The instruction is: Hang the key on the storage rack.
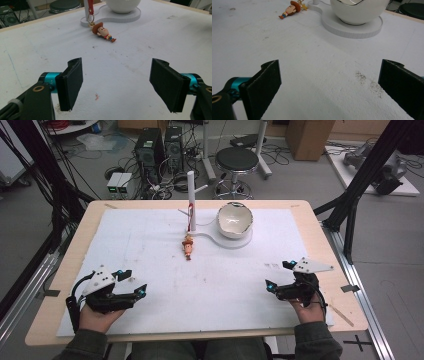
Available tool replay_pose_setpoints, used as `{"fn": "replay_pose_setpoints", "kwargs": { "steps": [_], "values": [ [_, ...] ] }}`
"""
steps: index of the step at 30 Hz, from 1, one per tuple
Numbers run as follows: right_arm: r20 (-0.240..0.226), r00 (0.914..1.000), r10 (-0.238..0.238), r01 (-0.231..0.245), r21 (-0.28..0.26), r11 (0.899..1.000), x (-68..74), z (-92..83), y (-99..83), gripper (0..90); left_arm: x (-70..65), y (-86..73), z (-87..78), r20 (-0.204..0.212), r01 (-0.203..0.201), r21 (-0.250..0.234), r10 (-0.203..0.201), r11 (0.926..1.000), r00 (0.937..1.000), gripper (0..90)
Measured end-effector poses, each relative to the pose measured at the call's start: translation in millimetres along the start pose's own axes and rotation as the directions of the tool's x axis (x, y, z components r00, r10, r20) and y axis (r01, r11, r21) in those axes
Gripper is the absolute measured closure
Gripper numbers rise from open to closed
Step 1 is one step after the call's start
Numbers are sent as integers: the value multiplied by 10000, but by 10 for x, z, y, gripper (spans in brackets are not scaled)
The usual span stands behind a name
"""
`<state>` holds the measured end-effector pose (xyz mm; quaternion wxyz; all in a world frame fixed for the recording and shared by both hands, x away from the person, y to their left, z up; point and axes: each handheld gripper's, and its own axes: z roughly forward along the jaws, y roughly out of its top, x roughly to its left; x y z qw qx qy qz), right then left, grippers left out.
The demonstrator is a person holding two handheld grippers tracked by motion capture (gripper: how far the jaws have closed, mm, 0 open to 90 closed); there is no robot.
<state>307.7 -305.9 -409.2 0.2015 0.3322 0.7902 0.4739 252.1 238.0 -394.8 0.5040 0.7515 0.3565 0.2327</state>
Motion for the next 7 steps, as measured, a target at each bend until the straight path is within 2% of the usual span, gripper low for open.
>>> {"fn": "replay_pose_setpoints", "kwargs": {
  "steps": [7],
  "values": [
    [-56, 10000, -67, 67, 0, 10000, 14, 6, -6, 35, 18, -8, -36, -63, -13, -144, 12, 9999, 10000, 264]
  ]
}}
